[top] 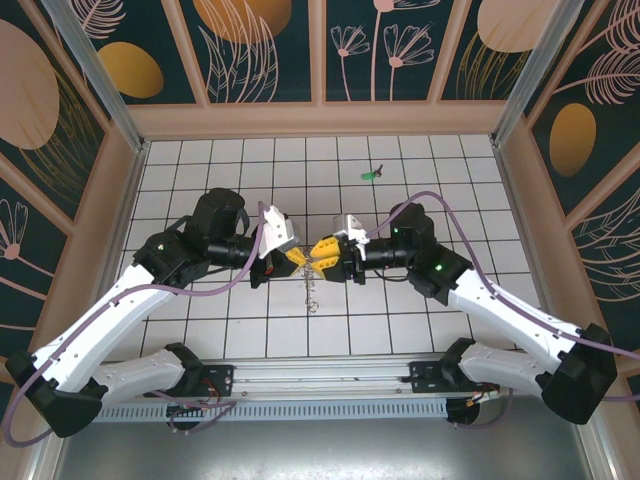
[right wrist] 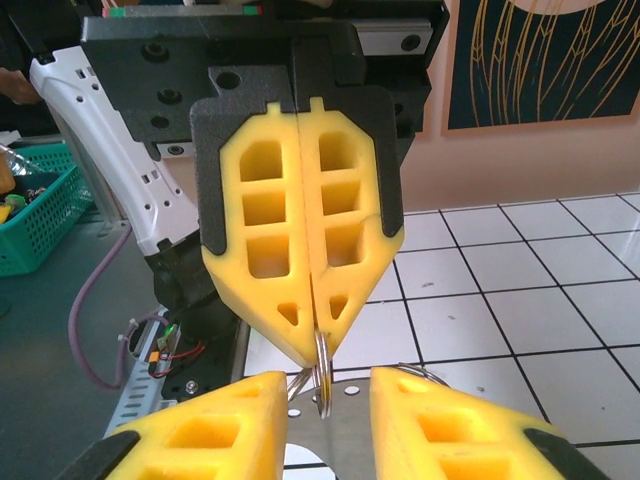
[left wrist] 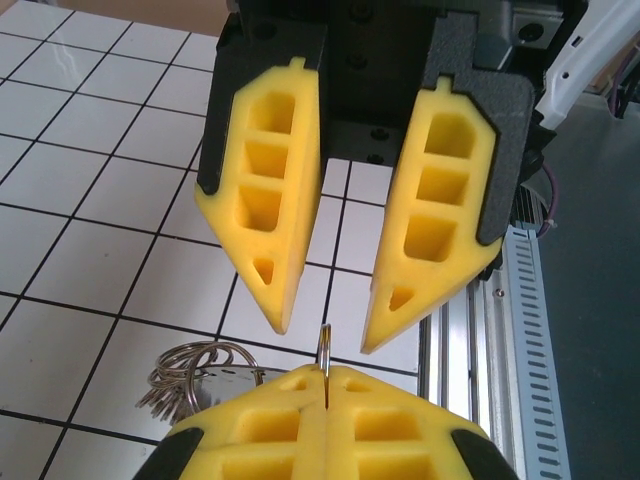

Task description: Put the keys on the keyring

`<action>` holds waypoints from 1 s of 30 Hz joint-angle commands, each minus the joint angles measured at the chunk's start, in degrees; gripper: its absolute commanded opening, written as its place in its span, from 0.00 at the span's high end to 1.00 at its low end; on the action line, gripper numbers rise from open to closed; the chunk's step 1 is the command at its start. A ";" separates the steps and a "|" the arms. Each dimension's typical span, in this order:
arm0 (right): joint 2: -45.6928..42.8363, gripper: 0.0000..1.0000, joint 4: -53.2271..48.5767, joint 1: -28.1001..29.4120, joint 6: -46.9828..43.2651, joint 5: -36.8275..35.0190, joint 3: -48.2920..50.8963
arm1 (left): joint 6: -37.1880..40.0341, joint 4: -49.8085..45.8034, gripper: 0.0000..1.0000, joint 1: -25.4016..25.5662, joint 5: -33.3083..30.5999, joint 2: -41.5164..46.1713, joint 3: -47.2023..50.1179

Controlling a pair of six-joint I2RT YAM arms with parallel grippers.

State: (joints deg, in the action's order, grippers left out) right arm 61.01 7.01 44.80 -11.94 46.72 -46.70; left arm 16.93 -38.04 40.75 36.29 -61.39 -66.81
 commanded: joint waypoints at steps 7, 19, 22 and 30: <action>2.27 0.94 -0.76 0.47 -2.31 1.89 -3.79 | 1.25 -0.88 1.00 -0.02 0.86 -0.31 -2.79; -4.06 1.00 15.05 -0.96 4.46 3.15 4.11 | -5.49 8.13 0.73 -0.02 1.39 5.39 3.00; -5.62 1.00 24.59 -1.71 10.78 4.01 8.09 | -10.50 16.22 0.73 -0.04 3.23 8.61 7.37; -5.15 1.00 45.66 -1.95 23.41 2.73 14.18 | -16.63 28.61 0.73 -0.04 8.06 10.95 13.52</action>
State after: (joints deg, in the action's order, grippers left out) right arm 56.18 37.80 43.16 4.43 49.56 -33.56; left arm 3.86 -16.91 40.71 40.95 -50.35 -54.30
